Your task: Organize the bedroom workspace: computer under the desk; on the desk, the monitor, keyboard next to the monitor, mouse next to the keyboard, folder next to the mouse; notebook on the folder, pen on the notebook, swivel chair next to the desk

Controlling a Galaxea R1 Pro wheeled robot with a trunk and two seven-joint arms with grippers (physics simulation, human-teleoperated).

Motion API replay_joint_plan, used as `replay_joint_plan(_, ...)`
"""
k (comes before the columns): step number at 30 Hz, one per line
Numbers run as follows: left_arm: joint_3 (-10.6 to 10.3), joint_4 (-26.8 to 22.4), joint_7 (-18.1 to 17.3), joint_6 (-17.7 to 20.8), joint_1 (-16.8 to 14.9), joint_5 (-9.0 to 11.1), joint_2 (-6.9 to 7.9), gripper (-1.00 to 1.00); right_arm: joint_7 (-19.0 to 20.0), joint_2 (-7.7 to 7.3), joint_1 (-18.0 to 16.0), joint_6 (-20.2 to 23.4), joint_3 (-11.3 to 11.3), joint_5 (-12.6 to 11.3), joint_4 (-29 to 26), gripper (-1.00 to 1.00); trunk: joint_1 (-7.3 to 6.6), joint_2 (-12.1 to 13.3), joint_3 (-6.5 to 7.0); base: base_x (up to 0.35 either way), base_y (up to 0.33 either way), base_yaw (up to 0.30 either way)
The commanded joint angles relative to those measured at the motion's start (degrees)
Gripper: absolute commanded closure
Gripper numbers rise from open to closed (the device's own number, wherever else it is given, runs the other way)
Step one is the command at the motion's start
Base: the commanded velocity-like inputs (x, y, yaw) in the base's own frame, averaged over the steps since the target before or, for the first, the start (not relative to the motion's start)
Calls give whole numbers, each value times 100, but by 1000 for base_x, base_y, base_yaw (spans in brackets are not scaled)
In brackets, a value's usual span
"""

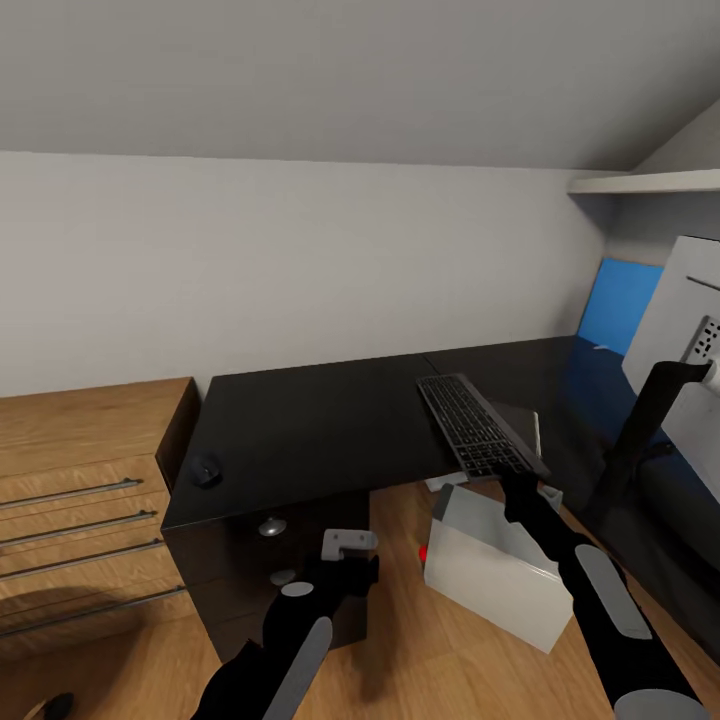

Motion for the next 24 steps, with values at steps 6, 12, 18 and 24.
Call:
replay_joint_plan(6,-136,6,69,11,-5,59,1,-100,5,60,-4,34,32,-54,-28,100,-1,-3,-5,-196,0,0)
replay_joint_plan(12,-189,6,85,9,-5,66,1,-100,-9,196,-4,23,170,-43,-77,100,-1,-3,-5,-330,0,0)
replay_joint_plan(18,-193,6,94,13,-5,69,1,-100,-45,338,-4,6,440,-23,-171,100,-1,-3,21,-335,-58,33)
replay_joint_plan(24,-216,88,94,10,-5,60,1,-100,-48,378,-4,6,650,-19,-215,100,-1,-3,67,-182,-52,106)
